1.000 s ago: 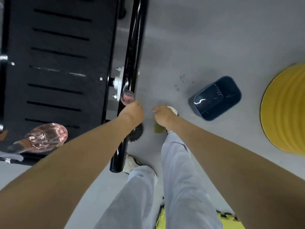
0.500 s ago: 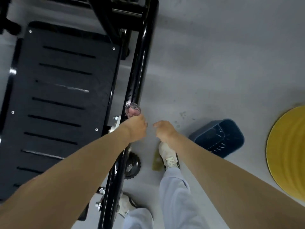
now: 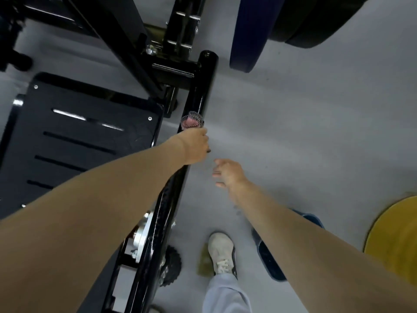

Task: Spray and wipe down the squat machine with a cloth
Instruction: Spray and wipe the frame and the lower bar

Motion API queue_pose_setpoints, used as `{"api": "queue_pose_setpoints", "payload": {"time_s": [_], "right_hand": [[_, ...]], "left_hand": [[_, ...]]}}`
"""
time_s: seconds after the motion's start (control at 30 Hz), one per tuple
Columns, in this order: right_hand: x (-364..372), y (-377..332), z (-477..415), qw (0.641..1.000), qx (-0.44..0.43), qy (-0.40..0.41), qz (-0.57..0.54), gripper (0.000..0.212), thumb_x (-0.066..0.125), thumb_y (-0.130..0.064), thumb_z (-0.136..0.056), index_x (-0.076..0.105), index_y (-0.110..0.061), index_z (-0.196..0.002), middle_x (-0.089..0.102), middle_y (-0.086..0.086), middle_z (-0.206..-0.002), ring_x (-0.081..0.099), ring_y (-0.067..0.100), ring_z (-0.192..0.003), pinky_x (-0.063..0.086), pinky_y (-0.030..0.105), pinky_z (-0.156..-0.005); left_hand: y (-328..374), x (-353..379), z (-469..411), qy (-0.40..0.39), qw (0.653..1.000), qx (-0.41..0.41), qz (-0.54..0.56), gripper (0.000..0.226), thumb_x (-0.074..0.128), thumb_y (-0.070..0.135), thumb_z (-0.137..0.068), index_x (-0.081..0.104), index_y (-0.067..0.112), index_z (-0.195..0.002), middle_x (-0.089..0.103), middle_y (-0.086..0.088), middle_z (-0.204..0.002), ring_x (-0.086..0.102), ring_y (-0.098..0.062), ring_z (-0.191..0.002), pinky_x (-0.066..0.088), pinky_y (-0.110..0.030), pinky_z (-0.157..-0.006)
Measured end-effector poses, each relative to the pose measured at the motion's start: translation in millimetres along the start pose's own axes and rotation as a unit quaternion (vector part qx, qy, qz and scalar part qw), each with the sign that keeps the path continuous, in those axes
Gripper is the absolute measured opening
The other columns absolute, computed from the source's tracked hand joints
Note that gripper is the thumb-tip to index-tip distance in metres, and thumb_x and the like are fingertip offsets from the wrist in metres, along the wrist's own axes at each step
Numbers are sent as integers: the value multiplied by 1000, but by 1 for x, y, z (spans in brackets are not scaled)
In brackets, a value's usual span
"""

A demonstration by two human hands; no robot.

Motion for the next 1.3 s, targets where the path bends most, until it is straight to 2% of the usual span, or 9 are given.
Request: {"api": "queue_pose_setpoints", "payload": {"time_s": [0.17, 0.33, 0.53, 0.7, 0.83, 0.93, 1.03, 1.17, 1.3], "right_hand": [[-5, -28, -11, 997, -12, -60, -36, 43, 36, -2, -99, 38, -9, -142, 46, 16, -140, 51, 29, -118, 41, 39, -98], [-2, -56, -15, 994, -61, -84, -31, 53, 39, 5, -96, 31, -12, -145, 44, 13, -143, 45, 28, -130, 41, 37, -100], [11, -73, -10, 990, -83, -113, -4, 61, 39, 7, -94, 29, -20, -148, 37, 9, -149, 42, 19, -132, 42, 30, -99], [23, -68, -1, 988, -84, -128, -8, 60, 38, 6, -93, 34, -22, -146, 41, 7, -145, 46, 17, -124, 39, 37, -106], [29, -66, 9, 989, -81, -125, -4, 58, 37, 7, -93, 36, -22, -144, 44, 2, -131, 43, 13, -113, 36, 38, -109], [30, -64, 14, 988, -86, -127, 6, 58, 36, 8, -93, 36, -21, -144, 41, -2, -116, 41, 11, -107, 34, 37, -109], [32, -63, 20, 991, -80, -110, 12, 56, 36, 7, -93, 36, -18, -143, 46, 3, -132, 44, 17, -121, 34, 38, -109], [38, -53, 31, 991, -91, -96, 33, 54, 38, 10, -91, 39, -10, -141, 48, 10, -132, 46, 20, -121, 36, 28, -100], [40, -28, 27, 995, -71, -43, 58, 58, 40, 7, -92, 31, -9, -147, 59, 11, -119, 57, 24, -105, 45, 19, -72]], "left_hand": [[-51, -2, -17, -27, 995, -81, 49, 46, 52, 23, -95, 44, 16, -139, 40, -3, -146, 35, -25, -134, 19, -41, -113], [-97, 1, -29, -1, 985, -149, 84, 61, 50, 21, -96, 24, 13, -150, 18, -5, -157, 18, -29, -142, 16, -49, -115], [-125, 6, -36, 26, 953, -263, 145, 50, 50, 8, -95, 35, 7, -143, 24, -14, -151, 23, -33, -139, 28, -48, -113], [-116, 25, -23, 107, 877, -346, 318, 84, 53, -1, -89, 2, 19, -153, -8, -8, -159, 3, -32, -146, 19, -52, -116], [-110, 72, 3, 107, 757, -478, 433, 95, 53, -10, -82, 1, 28, -153, -22, -1, -158, 1, -25, -147, 24, -53, -113], [-108, 95, 21, 57, 769, -465, 435, 87, 49, 4, -91, -10, 18, -152, -25, -8, -156, 0, -27, -147, 22, -49, -115], [-104, 88, 22, 55, 752, -468, 460, 86, 51, 3, -90, -8, 15, -153, -18, -10, -158, 3, -27, -147, 21, -50, -115], [-82, 103, 12, 42, 642, -455, 616, 80, 54, -4, -87, 12, 11, -153, -5, -10, -159, 24, -29, -141, 32, -45, -111], [-62, 81, 8, 106, 560, -379, 729, 42, 48, -4, -89, 51, -3, -130, 44, -21, -137, 46, -36, -125, 40, -39, -105]]}}
Point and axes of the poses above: each hand's wrist, its own z-axis away from the middle knuckle, its own x-axis out of the palm, y = z × x, the point moved 3 cm from there along -z, towards the middle knuckle
